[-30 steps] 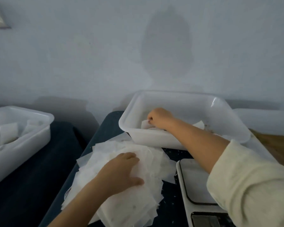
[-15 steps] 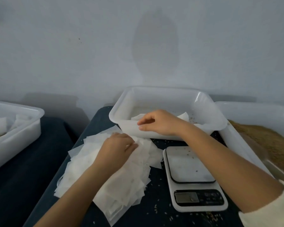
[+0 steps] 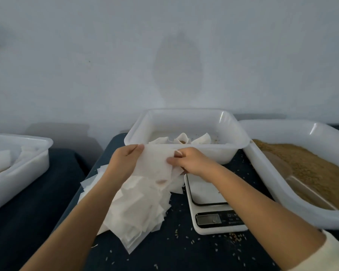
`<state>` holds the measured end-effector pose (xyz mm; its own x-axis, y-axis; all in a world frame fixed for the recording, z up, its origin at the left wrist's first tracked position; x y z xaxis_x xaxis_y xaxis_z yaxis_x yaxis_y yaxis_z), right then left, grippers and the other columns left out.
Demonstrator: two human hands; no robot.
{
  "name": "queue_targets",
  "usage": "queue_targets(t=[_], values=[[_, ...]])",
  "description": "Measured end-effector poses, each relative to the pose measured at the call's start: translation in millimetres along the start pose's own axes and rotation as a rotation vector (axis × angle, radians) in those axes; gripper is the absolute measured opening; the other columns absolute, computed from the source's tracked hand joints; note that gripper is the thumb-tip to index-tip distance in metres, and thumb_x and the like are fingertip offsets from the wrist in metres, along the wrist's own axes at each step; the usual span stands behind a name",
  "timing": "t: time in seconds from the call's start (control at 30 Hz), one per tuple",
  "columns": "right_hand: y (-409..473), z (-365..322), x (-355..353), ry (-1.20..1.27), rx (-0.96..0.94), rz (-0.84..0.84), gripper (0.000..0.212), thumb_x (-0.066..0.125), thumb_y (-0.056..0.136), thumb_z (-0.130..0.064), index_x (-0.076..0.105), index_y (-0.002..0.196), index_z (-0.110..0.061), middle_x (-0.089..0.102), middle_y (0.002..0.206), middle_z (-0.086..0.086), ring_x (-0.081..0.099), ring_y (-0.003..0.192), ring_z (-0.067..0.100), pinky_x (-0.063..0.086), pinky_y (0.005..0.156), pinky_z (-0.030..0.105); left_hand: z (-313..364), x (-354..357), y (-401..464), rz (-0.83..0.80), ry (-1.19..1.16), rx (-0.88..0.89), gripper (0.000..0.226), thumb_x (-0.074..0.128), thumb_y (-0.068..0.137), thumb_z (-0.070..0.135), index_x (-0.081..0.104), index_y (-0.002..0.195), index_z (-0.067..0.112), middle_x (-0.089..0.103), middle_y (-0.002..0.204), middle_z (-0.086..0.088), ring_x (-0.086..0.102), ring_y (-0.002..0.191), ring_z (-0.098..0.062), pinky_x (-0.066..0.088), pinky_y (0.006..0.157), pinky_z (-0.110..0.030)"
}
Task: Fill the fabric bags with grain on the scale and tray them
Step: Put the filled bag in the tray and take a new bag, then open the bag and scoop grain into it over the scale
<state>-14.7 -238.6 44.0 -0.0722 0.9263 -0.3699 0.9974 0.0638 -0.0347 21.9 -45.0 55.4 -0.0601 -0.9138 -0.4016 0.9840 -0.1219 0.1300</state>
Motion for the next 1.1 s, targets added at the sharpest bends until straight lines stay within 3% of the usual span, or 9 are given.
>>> queue_targets(t=[0.17,0.33,0.47,0.57,0.7,0.77,0.87,1.0,1.1], values=[[-6.2,30.6,17.6,0.220,0.220,-0.108,0.008,0.063,0.092,-0.019,0.069,0.091,-0.013,0.070,0.085,-0.001,0.066,0.074,0.010,0.053,0.060,0.020,-12.7,-6.2,-2.0,0.060,-0.099,-0.089,0.027,0.049,0.094,0.035,0.069,0.084,0.021,0.066,0.086,0.000,0.059,0.083,-0.023,0.049,0.074,-0.032],[-5.5,27.1,28.4,-0.158,0.147,0.057,0.023,0.052,0.095,-0.036,0.067,0.087,-0.019,0.065,0.089,-0.001,0.062,0.087,0.018,0.047,0.079,0.031,-30.4,-6.0,-13.3,-0.102,-0.411,-0.240,0.030,0.048,0.096,0.030,0.073,0.089,0.015,0.070,0.100,-0.011,0.068,0.085,-0.024,0.056,0.073,-0.037],[-15.3,8.2,31.6,0.389,0.261,-0.122,0.044,0.055,0.090,-0.053,0.069,0.097,-0.012,0.072,0.088,0.003,0.069,0.081,0.016,0.055,0.071,0.027,-37.9,-5.8,-18.8,-0.149,-0.650,-0.302,0.028,0.045,0.097,0.029,0.070,0.100,0.016,0.071,0.101,-0.006,0.069,0.091,-0.021,0.058,0.068,-0.034],[-28.6,4.3,36.1,0.638,0.347,-0.248,0.018,0.066,0.088,-0.028,0.066,0.088,-0.010,0.069,0.073,0.004,0.067,0.063,0.013,0.054,0.058,0.021,-40.7,-1.9,-23.2,-0.159,-0.706,-0.349,0.028,0.045,0.097,0.027,0.067,0.106,0.012,0.071,0.102,-0.007,0.069,0.088,-0.019,0.055,0.060,-0.030],[-40.7,5.0,36.5,0.808,0.387,-0.176,0.012,0.067,0.086,-0.012,0.067,0.074,-0.010,0.062,0.067,0.003,0.055,0.053,0.010,0.049,0.049,0.018,-39.5,12.1,-34.3,-0.166,-0.691,-0.375,0.026,0.045,0.098,0.024,0.064,0.106,0.010,0.070,0.105,-0.008,0.067,0.096,-0.024,0.053,0.081,-0.039],[-46.5,8.0,32.4,0.733,0.342,-0.122,0.008,0.068,0.086,-0.012,0.067,0.078,-0.010,0.060,0.071,0.005,0.053,0.055,0.009,0.046,0.048,0.015,-35.7,18.4,-41.3,-0.031,-0.410,-0.278,0.021,0.047,0.096,0.027,0.062,0.105,0.017,0.067,0.109,0.000,0.062,0.099,-0.017,0.049,0.089,-0.037],[-56.7,12.4,22.8,0.547,0.228,0.045,0.016,0.075,0.080,-0.019,0.066,0.068,-0.014,0.058,0.065,0.001,0.049,0.052,0.006,0.042,0.049,0.015,-10.4,23.9,-66.4,0.196,-0.033,0.201,0.019,0.058,0.089,0.028,0.055,0.105,0.036,0.059,0.105,0.015,0.055,0.093,0.000,0.044,0.075,-0.014],[-77.1,15.8,13.9,0.413,0.131,0.140,0.047,0.082,0.057,-0.042,0.063,0.077,-0.005,0.053,0.061,-0.001,0.046,0.054,0.007,0.040,0.054,0.020,14.2,58.6,-96.4,-0.186,-0.268,0.253,0.024,0.074,0.076,0.023,0.063,0.094,0.035,0.068,0.093,0.012,0.064,0.088,-0.003,0.050,0.073,-0.015],[-92.9,19.5,7.0,0.400,0.101,0.142,0.022,0.075,0.077,-0.033,0.070,0.077,-0.012,0.062,0.071,0.003,0.056,0.069,0.014,0.046,0.064,0.025,16.9,74.9,-99.4,-0.259,-0.295,0.199,0.030,0.075,0.075,0.016,0.065,0.099,0.030,0.070,0.093,0.011,0.064,0.091,-0.004,0.050,0.075,-0.016]])
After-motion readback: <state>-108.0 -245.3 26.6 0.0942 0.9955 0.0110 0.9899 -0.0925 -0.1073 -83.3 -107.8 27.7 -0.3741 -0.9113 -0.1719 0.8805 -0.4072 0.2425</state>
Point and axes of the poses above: each hand's wrist, its own y-axis towards the middle knuckle, its own x-axis out of the palm, z = x × y, the point moved 2 cm from there along y, towards the middle knuckle
